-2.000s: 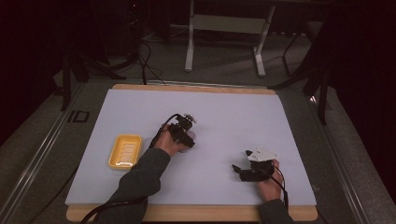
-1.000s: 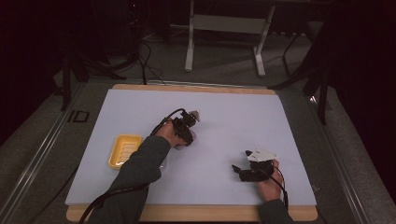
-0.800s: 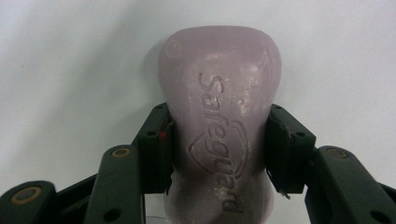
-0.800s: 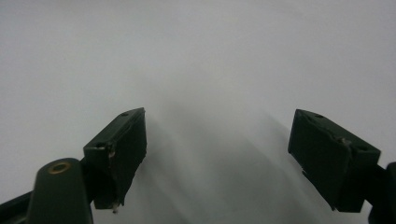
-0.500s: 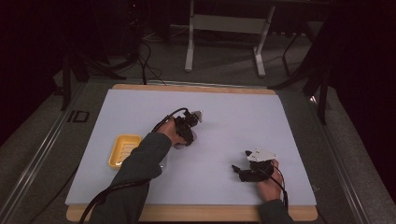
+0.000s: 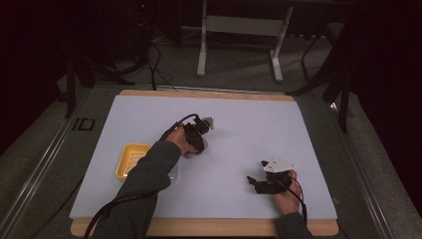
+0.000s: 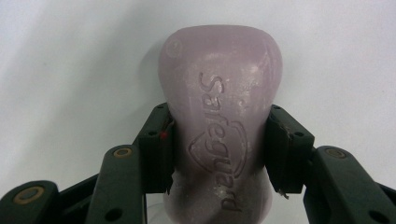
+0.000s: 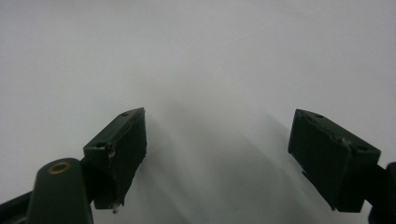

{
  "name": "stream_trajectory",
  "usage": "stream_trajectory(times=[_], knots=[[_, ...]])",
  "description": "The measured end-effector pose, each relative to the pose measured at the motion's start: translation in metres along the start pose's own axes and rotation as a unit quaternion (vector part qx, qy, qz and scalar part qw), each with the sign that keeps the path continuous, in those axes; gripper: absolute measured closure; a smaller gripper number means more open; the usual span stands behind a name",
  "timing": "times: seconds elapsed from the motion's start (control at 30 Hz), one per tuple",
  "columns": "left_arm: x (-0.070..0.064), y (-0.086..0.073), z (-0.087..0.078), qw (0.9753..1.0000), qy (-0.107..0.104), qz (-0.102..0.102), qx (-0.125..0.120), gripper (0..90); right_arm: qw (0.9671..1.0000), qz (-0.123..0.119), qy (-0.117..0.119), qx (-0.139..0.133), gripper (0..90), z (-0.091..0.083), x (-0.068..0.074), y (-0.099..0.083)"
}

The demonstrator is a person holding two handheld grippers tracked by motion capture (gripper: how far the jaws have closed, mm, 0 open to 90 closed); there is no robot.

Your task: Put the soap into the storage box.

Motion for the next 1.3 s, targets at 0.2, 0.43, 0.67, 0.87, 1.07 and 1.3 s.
stream_trajectory(times=[0.2, 0.43, 0.67, 0.87, 1.07, 1.3], knots=[[0.002, -0.004, -0.005, 1.0000, -0.002, -0.004, -0.003, 50.0, 1.0000, 0.000, 0.001, 0.000, 19.0, 0.000, 0.000, 0.000], [0.003, -0.009, -0.015, 0.9998, -0.007, -0.012, -0.011, 50.0, 1.0000, 0.001, 0.001, 0.000, 19.0, 0.000, 0.000, 0.000], [0.007, -0.015, -0.020, 0.9996, -0.012, -0.019, -0.014, 50.0, 1.0000, 0.000, 0.000, 0.000, 19.0, 0.000, 0.000, 0.000], [0.012, -0.022, -0.025, 0.9995, -0.011, -0.024, -0.014, 50.0, 1.0000, 0.000, 0.000, -0.001, 19.0, 0.000, 0.000, 0.000], [0.017, -0.027, -0.032, 0.9990, -0.014, -0.036, -0.024, 50.0, 1.0000, 0.000, 0.000, -0.001, 19.0, 0.000, 0.000, 0.000], [0.022, -0.035, -0.036, 0.9987, -0.013, -0.042, -0.025, 49.9, 1.0000, 0.001, -0.001, -0.002, 19.0, 0.000, 0.000, 0.000]])
Point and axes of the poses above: each handheld gripper's, and its own axes: z roughly forward along the jaws, y roughly out of its top, x roughly to its left, the point moved 6 cm from there along z, roughly forward along the jaws, and after that the axes turned 10 degrees about x, right-handed, at the moved point
